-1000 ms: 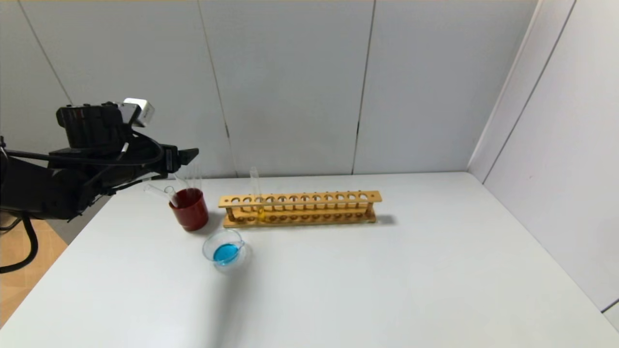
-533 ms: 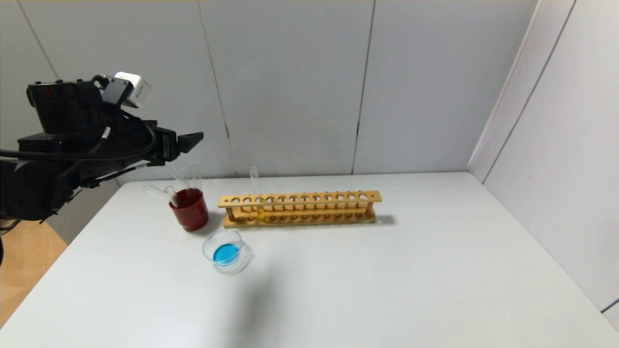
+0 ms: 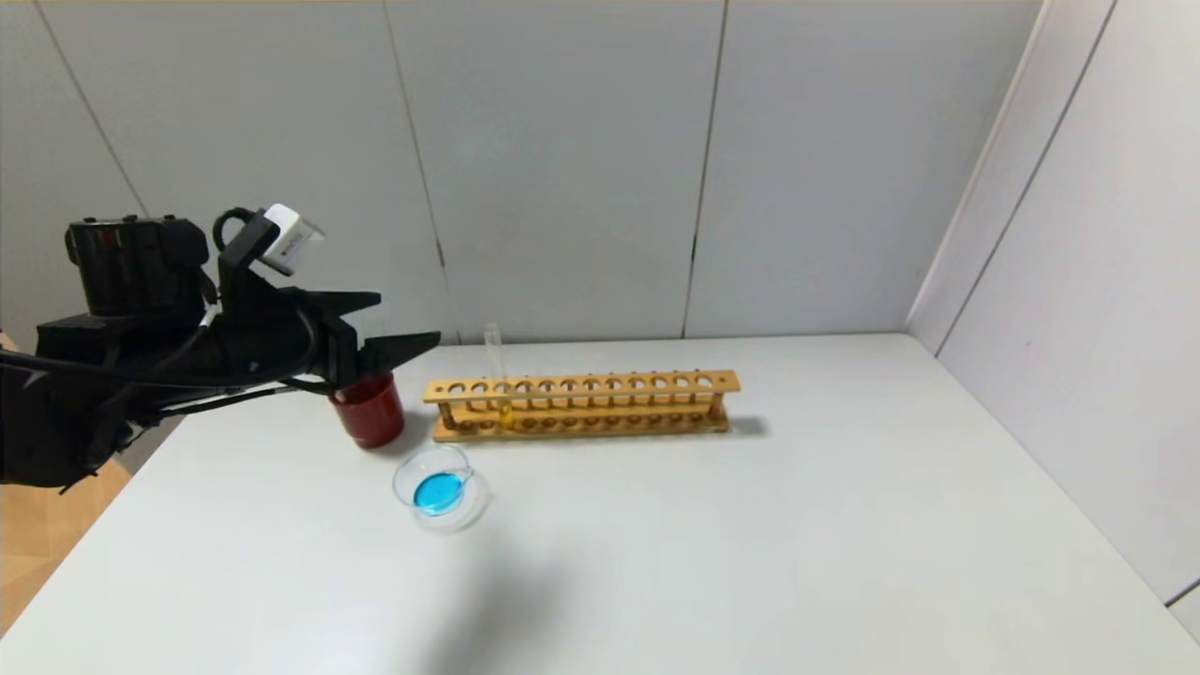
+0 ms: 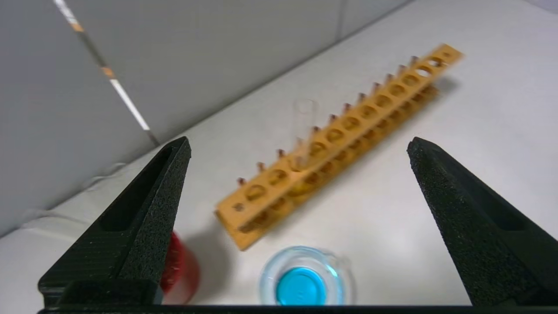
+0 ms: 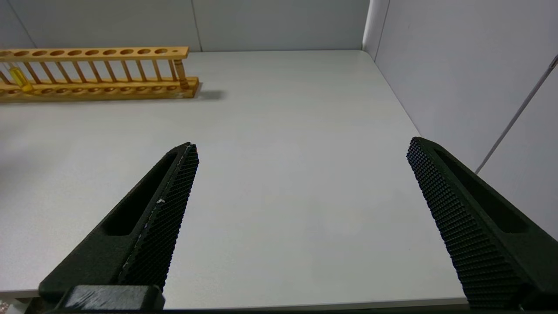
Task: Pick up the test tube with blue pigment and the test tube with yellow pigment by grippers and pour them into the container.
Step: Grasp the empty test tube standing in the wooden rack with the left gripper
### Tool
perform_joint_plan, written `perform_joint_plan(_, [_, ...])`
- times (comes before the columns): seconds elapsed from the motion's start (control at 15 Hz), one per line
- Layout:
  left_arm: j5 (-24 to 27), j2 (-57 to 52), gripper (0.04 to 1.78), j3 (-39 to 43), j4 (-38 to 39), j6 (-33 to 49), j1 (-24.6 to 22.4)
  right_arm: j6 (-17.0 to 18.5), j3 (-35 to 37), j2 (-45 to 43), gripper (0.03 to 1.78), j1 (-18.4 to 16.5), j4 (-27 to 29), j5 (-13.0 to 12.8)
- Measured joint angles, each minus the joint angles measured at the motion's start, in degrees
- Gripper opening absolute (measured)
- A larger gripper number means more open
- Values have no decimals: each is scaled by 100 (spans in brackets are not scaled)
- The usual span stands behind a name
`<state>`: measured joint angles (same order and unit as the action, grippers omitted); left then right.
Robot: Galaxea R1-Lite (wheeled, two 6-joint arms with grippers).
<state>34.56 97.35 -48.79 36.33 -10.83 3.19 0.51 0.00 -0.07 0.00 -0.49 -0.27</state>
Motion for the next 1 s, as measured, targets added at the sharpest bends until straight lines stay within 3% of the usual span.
perform_joint_plan(0.2, [300, 182, 175, 96, 149, -15, 2, 0, 0, 0, 175, 0, -2, 0])
perform_joint_plan(0.47, [328, 713, 175, 61, 785, -20, 88, 1, 0, 0, 175, 0, -2, 0])
perform_joint_plan(1.0, [258, 1580, 175, -477, 837, 2, 444, 0, 0, 0, 175, 0, 0, 2])
